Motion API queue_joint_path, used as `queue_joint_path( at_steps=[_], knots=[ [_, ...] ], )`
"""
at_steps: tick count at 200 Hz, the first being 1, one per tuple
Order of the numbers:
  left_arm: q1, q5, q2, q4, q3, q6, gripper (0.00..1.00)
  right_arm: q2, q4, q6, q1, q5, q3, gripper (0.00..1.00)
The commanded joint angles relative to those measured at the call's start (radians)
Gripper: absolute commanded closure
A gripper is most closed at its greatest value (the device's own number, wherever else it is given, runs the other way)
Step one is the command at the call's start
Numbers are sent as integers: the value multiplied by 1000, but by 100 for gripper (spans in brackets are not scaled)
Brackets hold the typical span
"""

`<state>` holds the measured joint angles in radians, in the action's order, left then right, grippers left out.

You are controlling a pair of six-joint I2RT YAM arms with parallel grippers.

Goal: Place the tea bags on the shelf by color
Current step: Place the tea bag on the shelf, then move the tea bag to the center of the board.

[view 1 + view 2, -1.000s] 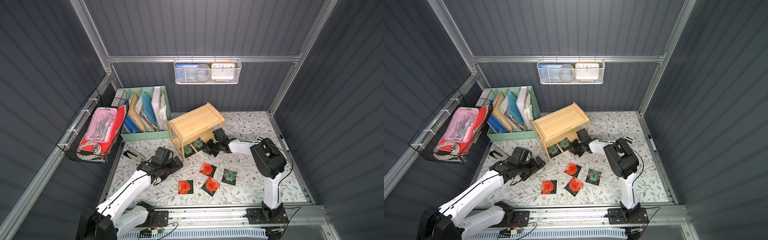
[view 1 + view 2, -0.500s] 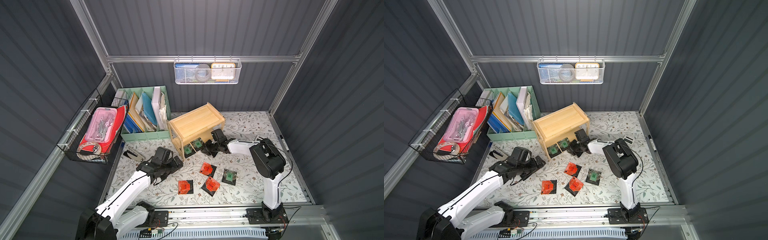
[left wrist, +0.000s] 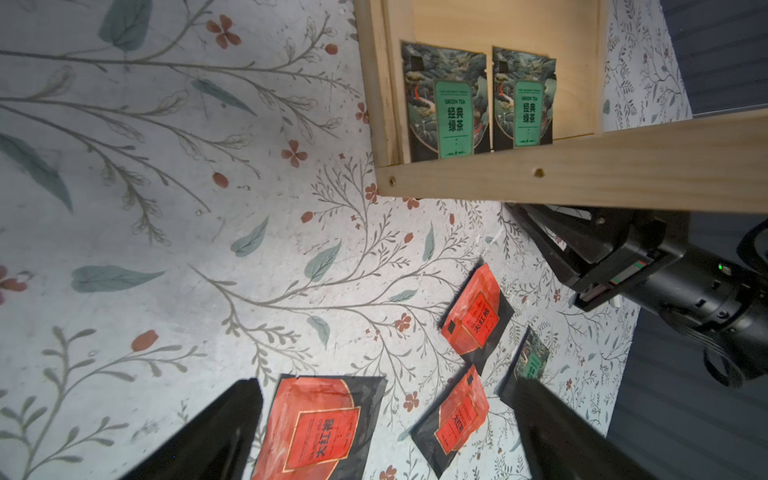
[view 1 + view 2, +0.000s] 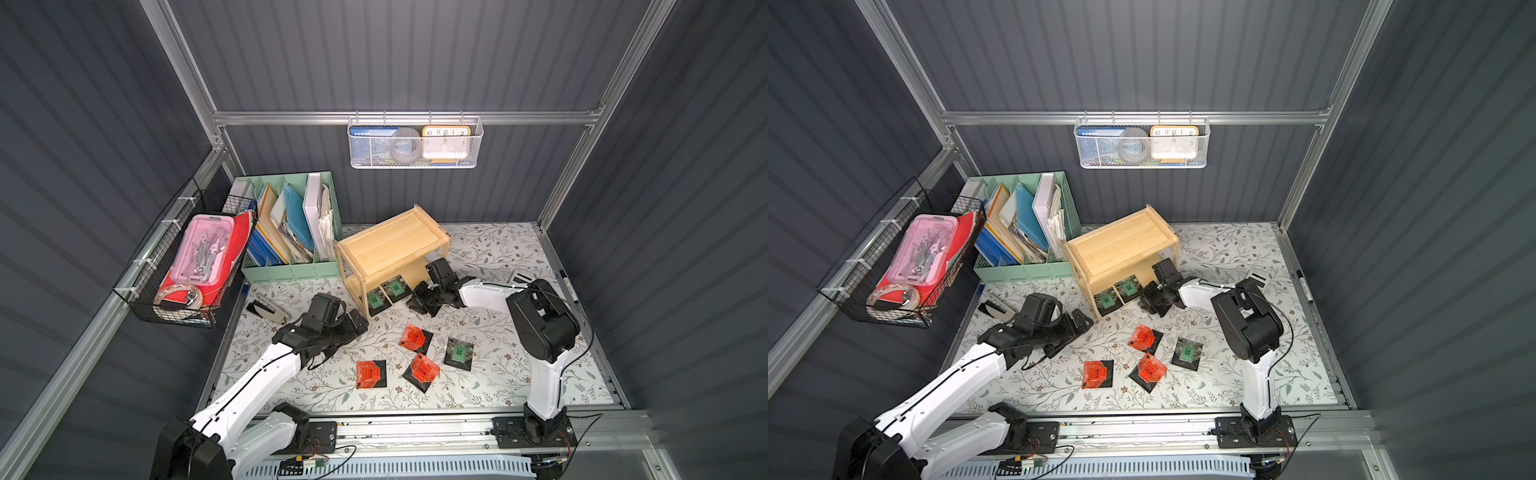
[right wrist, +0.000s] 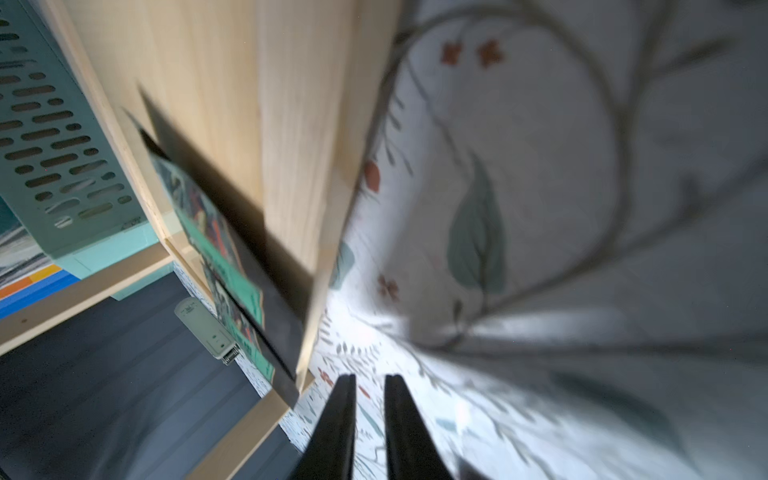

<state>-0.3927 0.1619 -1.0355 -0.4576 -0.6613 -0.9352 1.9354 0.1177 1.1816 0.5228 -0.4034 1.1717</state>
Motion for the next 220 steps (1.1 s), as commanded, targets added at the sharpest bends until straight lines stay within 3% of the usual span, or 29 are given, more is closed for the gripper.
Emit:
queue_joint_path(
  at_steps=[1,88,160,220],
  knots=[
    [0,40,4,99,34,-23,0,-107,134,-87,-19,39,-37,75],
    [-235,4,-231,304,-48,-90,0,-559,498,-240,-86,184,-309,54],
    [-373,23,-465,396,-185,-91,0,-879,610,-263,-118,215,-549,52],
    [-440,29,-585,438,-245,-111,0,-920,521,-251,-124,174,-661,57]
  ],
)
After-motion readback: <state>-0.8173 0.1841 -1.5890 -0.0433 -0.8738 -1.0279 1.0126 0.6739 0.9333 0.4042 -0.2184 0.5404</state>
